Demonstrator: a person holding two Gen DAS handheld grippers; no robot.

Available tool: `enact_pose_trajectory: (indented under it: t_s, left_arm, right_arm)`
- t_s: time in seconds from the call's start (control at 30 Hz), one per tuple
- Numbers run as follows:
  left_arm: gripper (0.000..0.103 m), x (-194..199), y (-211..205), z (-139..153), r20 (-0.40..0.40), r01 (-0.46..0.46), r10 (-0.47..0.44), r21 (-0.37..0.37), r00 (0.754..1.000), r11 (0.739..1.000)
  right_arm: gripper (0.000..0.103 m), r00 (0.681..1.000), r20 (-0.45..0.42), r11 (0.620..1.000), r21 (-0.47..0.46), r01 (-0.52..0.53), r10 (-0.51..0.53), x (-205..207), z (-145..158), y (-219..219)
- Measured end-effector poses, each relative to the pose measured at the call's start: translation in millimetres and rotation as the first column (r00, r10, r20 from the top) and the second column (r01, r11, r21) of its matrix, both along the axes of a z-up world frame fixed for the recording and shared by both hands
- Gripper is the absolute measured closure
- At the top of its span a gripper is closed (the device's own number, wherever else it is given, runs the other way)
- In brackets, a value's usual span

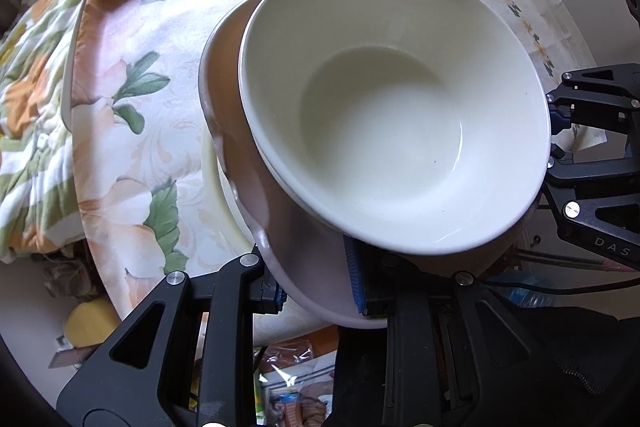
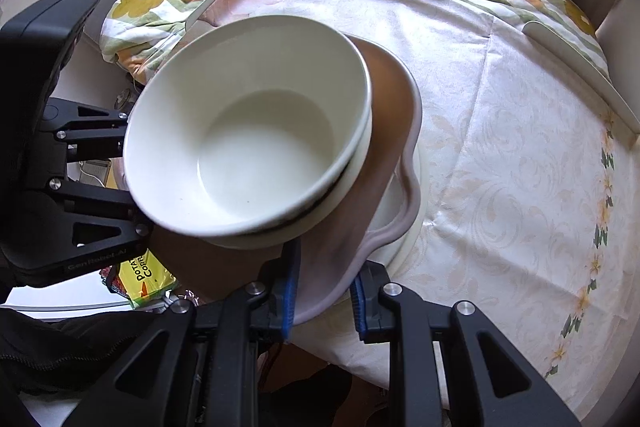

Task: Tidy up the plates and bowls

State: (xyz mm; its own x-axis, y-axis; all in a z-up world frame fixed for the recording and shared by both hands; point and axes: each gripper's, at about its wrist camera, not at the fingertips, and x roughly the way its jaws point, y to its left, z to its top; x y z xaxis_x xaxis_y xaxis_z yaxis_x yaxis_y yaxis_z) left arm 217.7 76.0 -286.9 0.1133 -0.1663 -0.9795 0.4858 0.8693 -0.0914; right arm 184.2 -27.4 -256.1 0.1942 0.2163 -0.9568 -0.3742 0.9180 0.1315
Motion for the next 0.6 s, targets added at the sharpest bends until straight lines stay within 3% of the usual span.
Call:
enact_pose_trajectory:
  t_s: [0.37,0.6]
  left_arm:
    - [0.082,-1.5,0.2,8.2,0.034,-0.024,0.021,0.069,0.999,0.997]
    - [0.082,-1.7,2.2,14.0,0.011,-0.042,0.041,0.082,0.999,0.996]
  right_arm:
    - [0.082,1.0,0.008,1.0,-0.011,0.019,-0.019,-4.7,1.6,1.5]
    - [0.082,1.0,0.006,0.999,-0.021,0.027,-0.027,-4.3,2.1,2.9]
